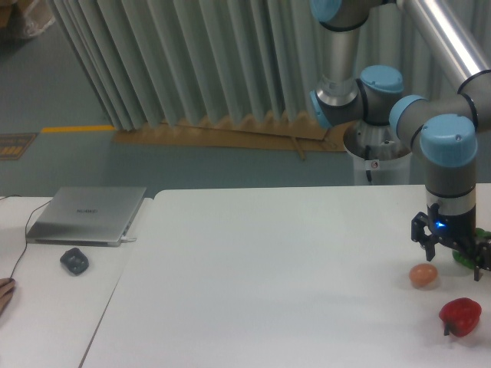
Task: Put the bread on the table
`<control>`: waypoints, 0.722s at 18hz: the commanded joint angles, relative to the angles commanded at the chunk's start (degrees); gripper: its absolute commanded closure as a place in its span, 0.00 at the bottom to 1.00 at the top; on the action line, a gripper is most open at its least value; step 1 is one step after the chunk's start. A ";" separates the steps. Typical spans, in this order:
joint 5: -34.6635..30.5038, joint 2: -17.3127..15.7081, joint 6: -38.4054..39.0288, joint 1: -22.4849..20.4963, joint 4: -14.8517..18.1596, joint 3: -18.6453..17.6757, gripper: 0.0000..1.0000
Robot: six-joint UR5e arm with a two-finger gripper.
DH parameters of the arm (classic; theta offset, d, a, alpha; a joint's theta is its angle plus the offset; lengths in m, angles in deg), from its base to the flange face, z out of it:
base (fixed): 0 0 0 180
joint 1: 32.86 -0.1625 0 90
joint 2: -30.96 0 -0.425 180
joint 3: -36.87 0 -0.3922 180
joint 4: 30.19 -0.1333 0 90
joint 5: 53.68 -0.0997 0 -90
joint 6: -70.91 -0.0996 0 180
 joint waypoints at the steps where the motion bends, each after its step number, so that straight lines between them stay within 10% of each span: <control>1: 0.05 -0.10 0.73 0.07 -0.21 -0.80 0.00; 13: -0.21 -0.72 -2.78 -1.34 -1.26 -1.07 0.00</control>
